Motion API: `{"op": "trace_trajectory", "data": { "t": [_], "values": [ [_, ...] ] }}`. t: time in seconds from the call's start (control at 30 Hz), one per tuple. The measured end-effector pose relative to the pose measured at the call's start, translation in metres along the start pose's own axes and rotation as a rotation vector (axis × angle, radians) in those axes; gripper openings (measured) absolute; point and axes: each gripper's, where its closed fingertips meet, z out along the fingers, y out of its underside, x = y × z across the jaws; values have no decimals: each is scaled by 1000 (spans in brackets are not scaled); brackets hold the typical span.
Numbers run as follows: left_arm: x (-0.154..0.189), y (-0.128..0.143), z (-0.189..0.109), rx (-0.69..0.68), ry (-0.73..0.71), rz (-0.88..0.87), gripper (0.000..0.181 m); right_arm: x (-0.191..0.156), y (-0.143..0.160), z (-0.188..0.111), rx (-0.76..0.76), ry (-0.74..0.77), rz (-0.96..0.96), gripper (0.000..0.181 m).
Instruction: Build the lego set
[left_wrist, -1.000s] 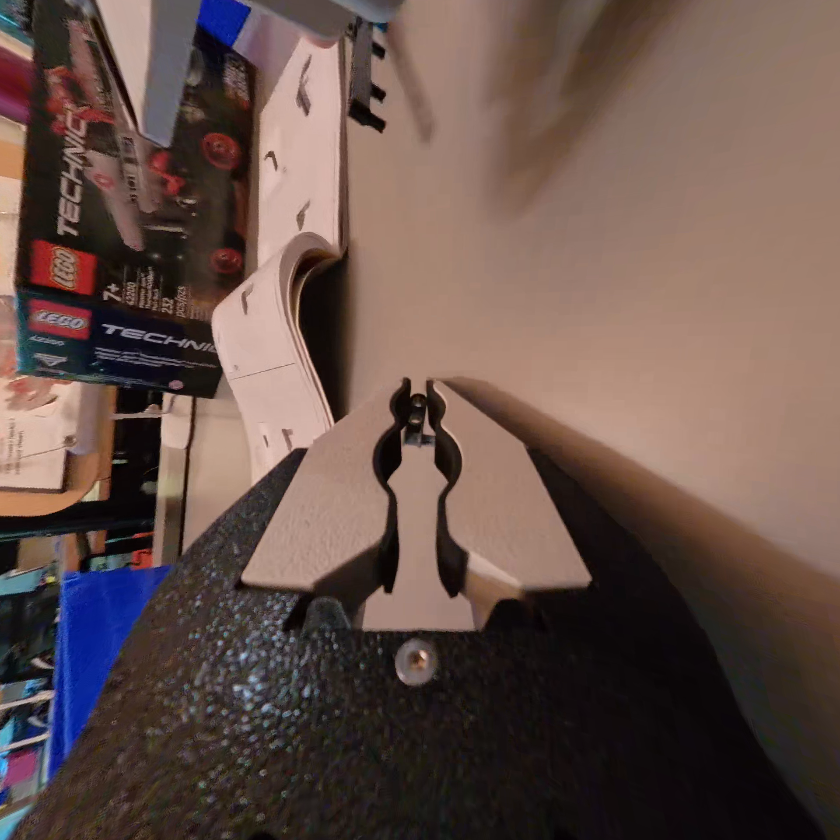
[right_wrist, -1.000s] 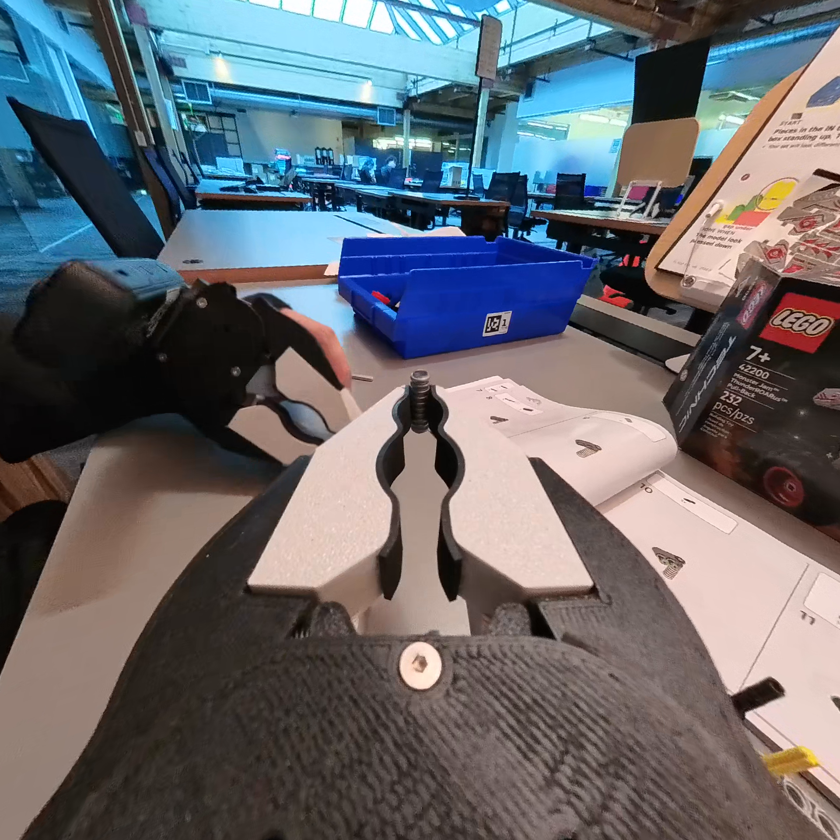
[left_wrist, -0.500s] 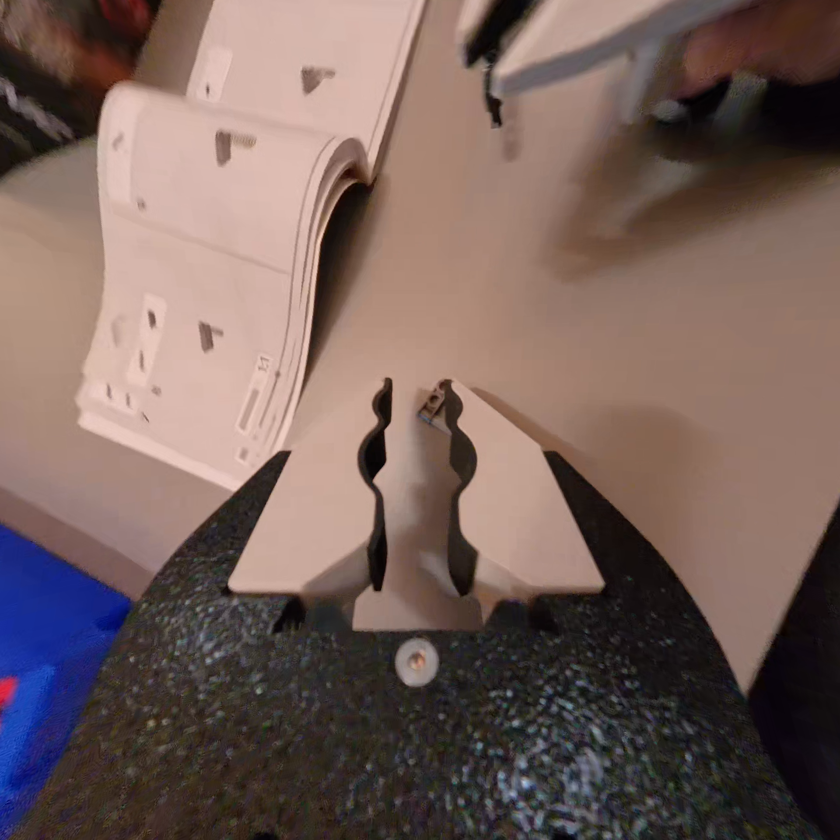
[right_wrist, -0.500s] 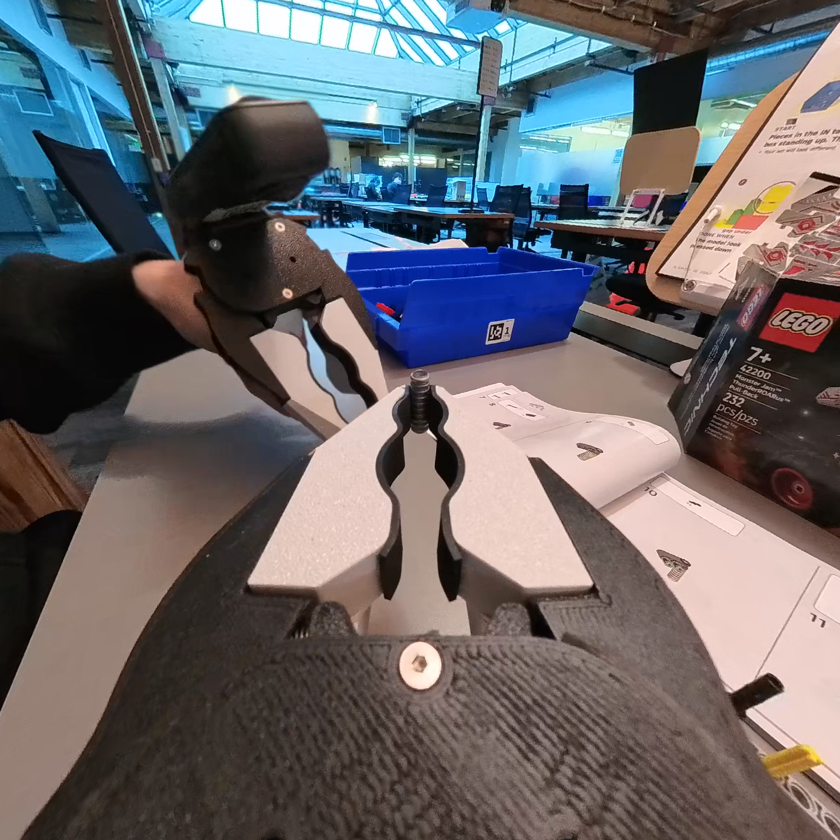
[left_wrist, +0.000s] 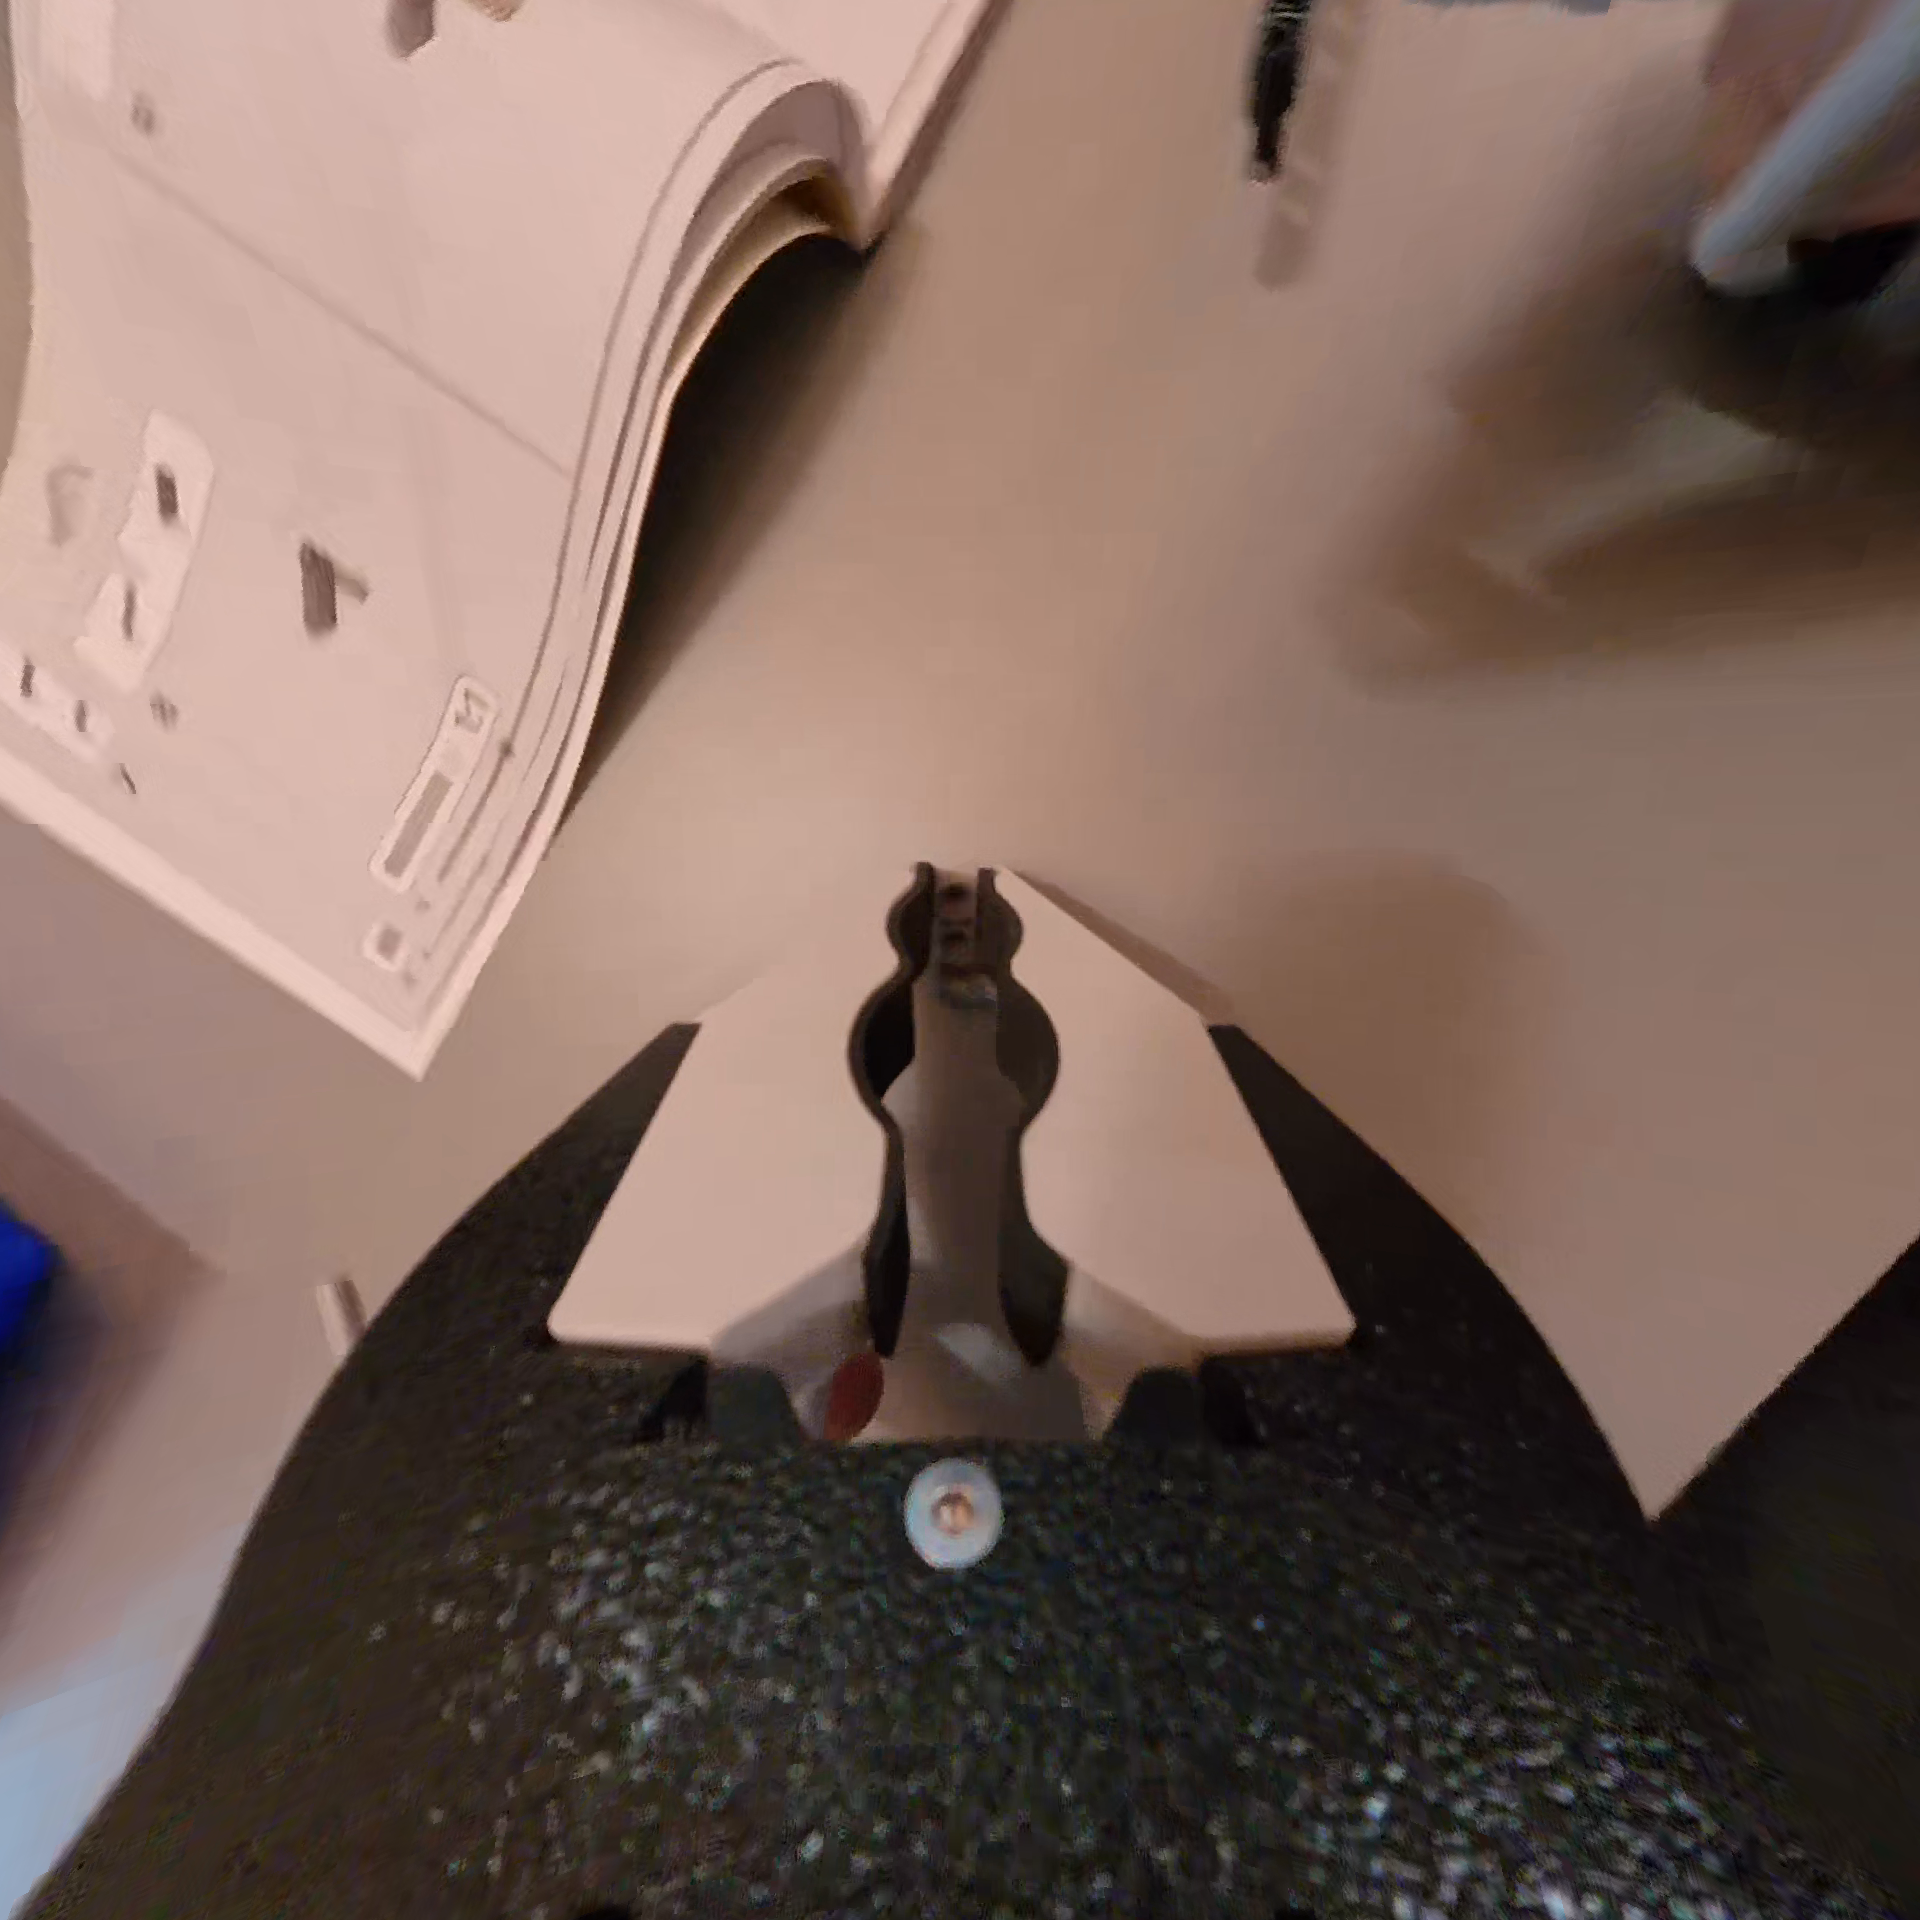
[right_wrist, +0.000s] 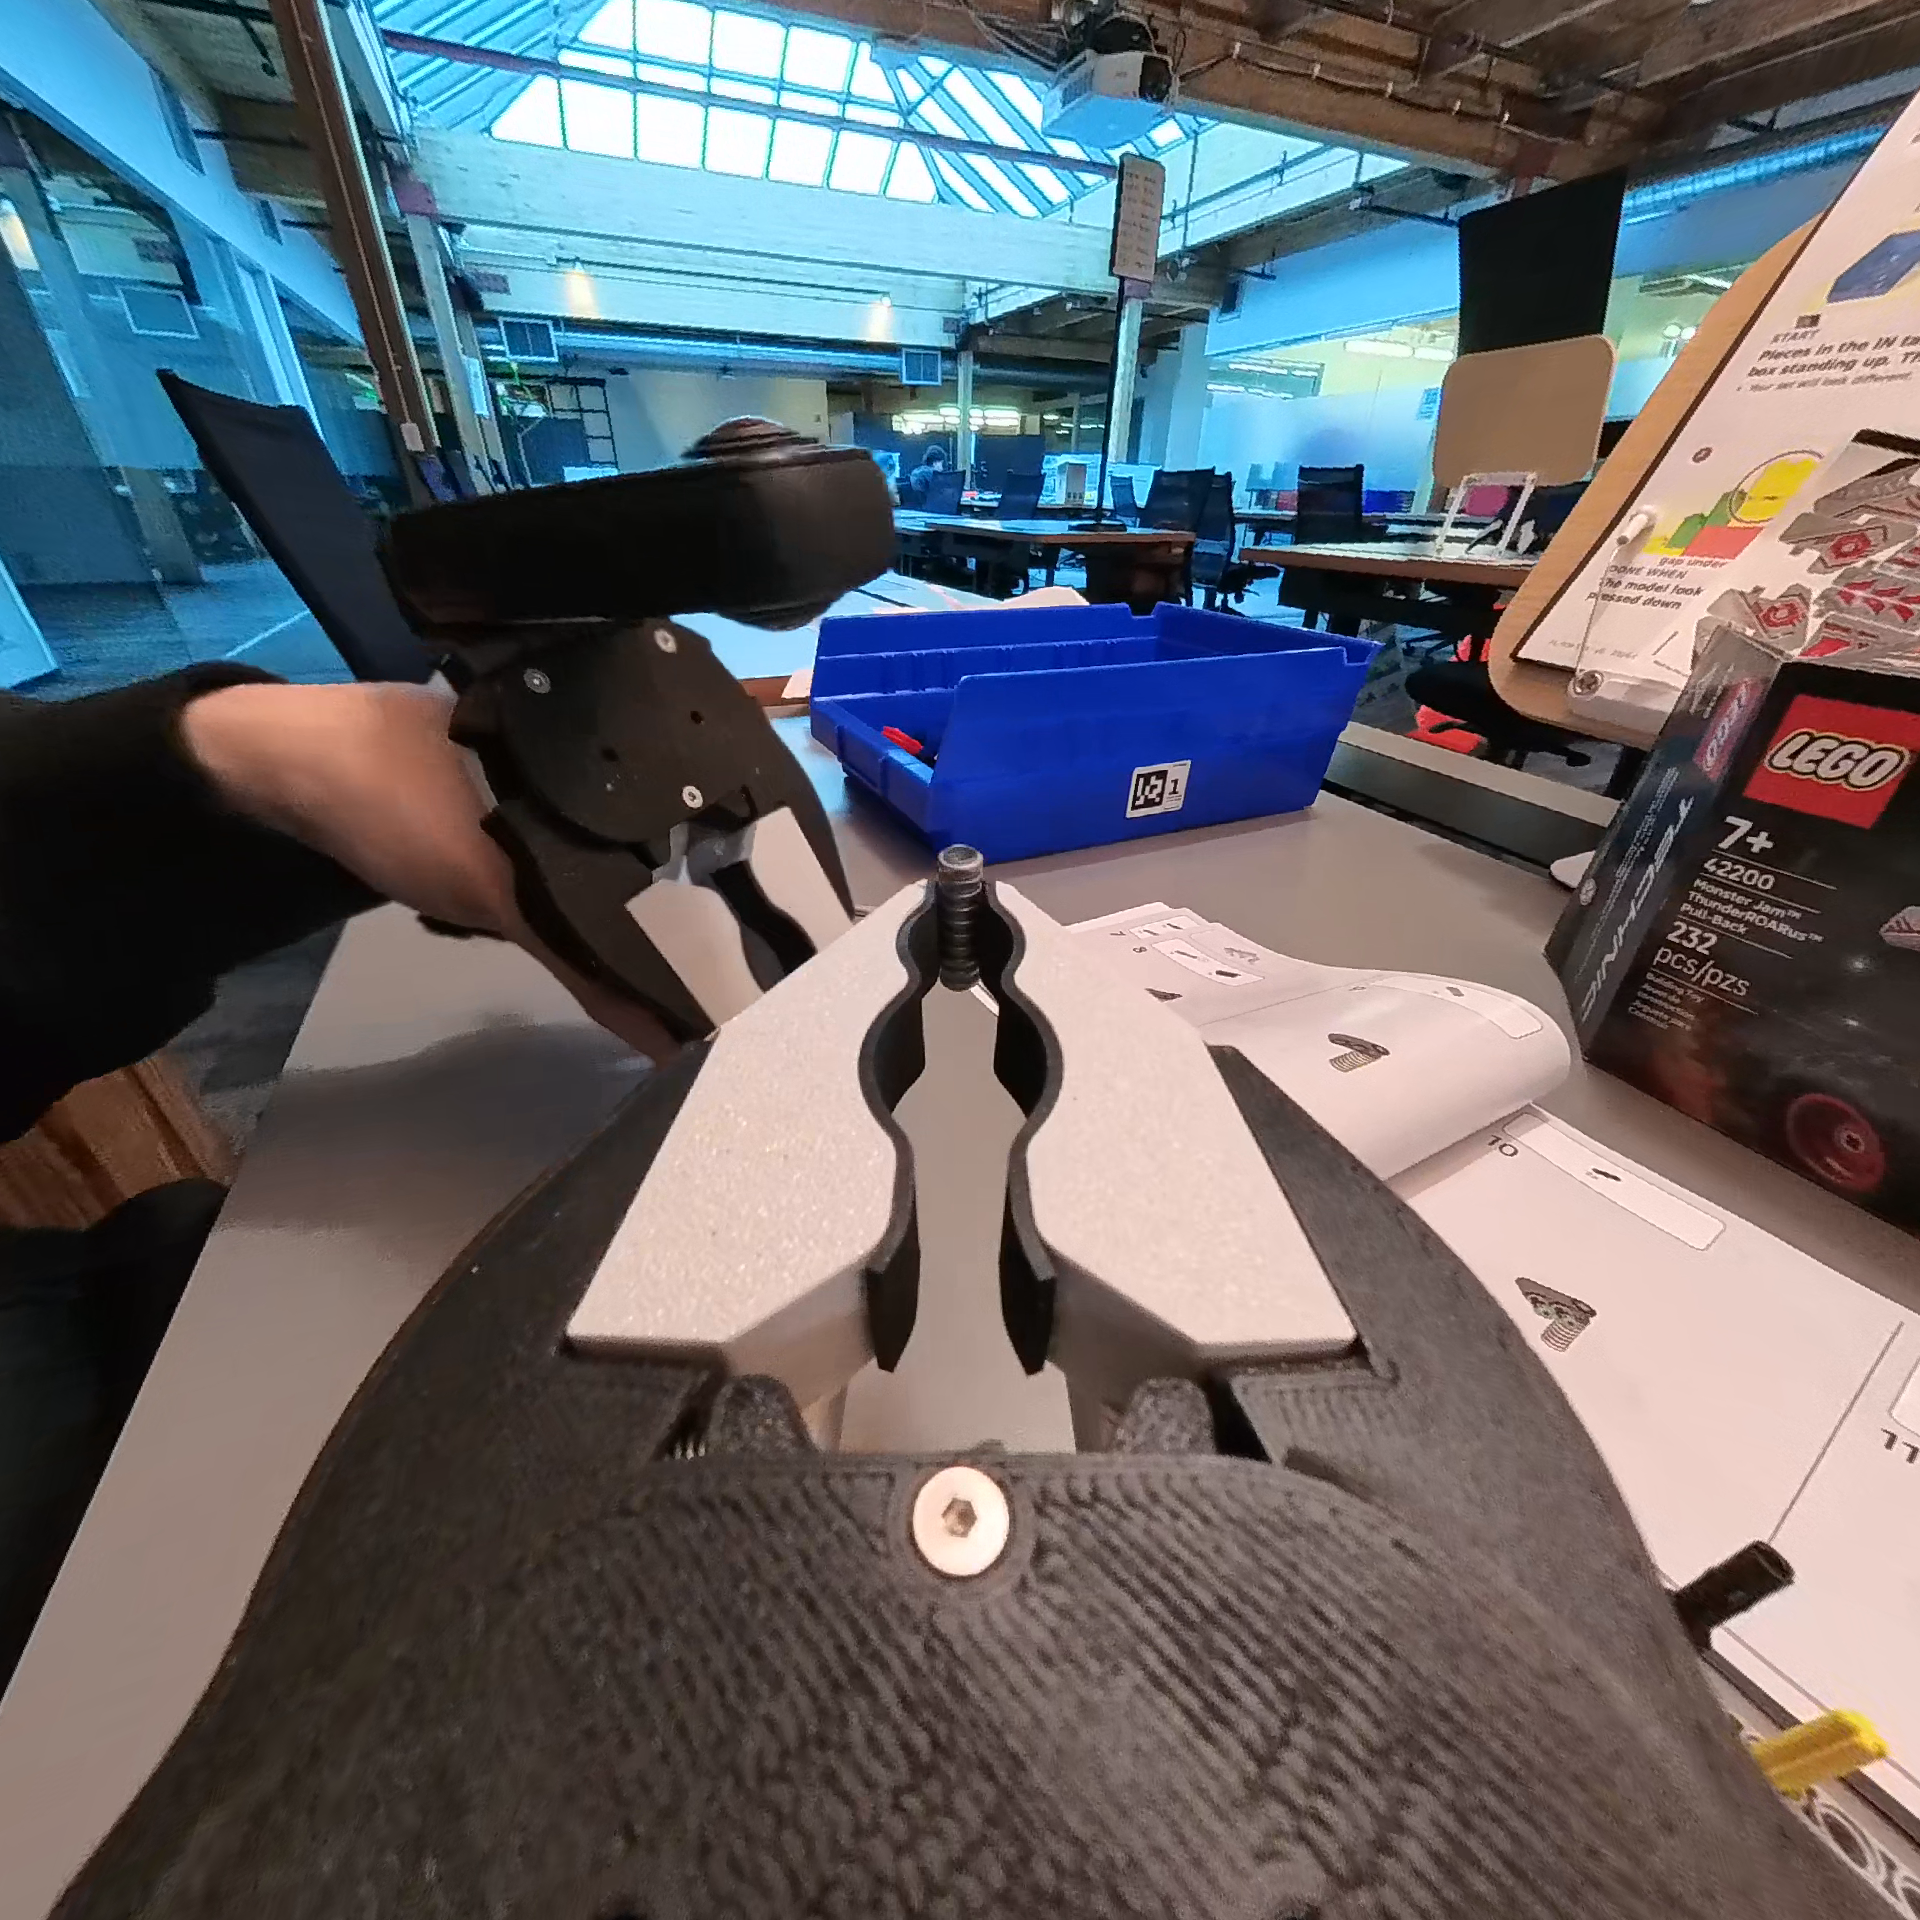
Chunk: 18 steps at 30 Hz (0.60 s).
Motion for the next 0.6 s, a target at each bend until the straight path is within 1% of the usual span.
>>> {"op": "trace_trajectory", "data": {
  "t": [0.07,0.1,0.13,0.17,0.2,0.23,0.3,0.33,0.4,0.43,0.5,0.6],
  "values": [
    [-8,0,0,34,-12,109,18,0,-1,-1,6,-4,1,3],
    [-14,2,-2,43,-26,124,21,-1,-1,-1,9,-5,1,3],
    [-18,4,-4,52,-35,87,25,0,-2,-1,12,-6,2,3],
    [-21,5,-8,66,-36,8,28,0,-2,-1,14,-5,2,3],
    [-20,2,-11,91,-22,-73,41,0,-2,-2,15,-5,1,3],
    [-14,-2,-14,121,13,-111,42,-1,-2,-1,12,-7,1,3],
    [3,-2,-18,142,65,-42,39,-2,-1,0,4,-10,-3,3],
    [5,3,-18,120,58,15,35,-2,0,0,1,-12,-6,3],
    [-1,13,-16,81,23,127,35,-3,0,0,-3,-15,-9,3],
    [-5,16,-16,75,6,145,35,-3,0,0,-3,-16,-10,3],
    [-11,22,-16,67,1,100,35,-3,0,0,1,-16,-12,3],
    [-5,17,-21,145,-13,65,34,-3,0,0,2,-16,-12,3]
  ]
}}
